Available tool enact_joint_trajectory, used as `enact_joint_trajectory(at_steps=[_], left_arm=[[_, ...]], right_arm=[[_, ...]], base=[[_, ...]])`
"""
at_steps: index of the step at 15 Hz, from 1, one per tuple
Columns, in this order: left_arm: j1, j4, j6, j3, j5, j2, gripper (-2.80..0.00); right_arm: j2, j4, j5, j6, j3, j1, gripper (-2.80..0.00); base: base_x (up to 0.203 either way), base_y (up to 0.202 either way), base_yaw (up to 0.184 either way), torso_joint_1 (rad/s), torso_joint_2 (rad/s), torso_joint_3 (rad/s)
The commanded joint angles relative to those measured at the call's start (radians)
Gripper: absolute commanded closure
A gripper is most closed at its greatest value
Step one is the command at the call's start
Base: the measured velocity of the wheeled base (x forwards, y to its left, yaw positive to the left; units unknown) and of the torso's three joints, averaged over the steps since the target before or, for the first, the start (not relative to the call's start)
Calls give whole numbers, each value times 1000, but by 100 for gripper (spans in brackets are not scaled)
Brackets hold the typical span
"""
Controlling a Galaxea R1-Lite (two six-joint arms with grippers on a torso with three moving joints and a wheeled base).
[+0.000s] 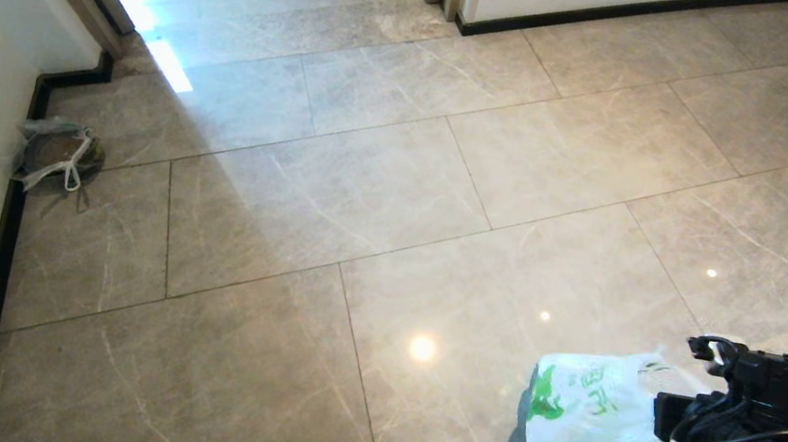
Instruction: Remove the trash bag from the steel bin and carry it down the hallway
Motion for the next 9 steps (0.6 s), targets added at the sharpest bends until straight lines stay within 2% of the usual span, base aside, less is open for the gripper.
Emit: enact_joint_trajectory(at_steps=[1, 6, 7, 9], left_arm=[[0, 0, 0, 0, 0, 0, 0], [0, 0, 0, 0, 0, 0, 0], [0, 0, 0, 0, 0, 0, 0], [0, 0, 0, 0, 0, 0, 0]], right_arm=[[-119, 17, -1, 1, 4, -3, -280], [-284, 107, -2, 4, 9, -6, -280], [-319, 137, 0, -2, 6, -5, 0], [-385, 216, -8, -7, -1, -1, 0]], base=[[0, 0, 0, 0, 0, 0], [0, 0, 0, 0, 0, 0], [0, 0, 0, 0, 0, 0], [0, 0, 0, 0, 0, 0]])
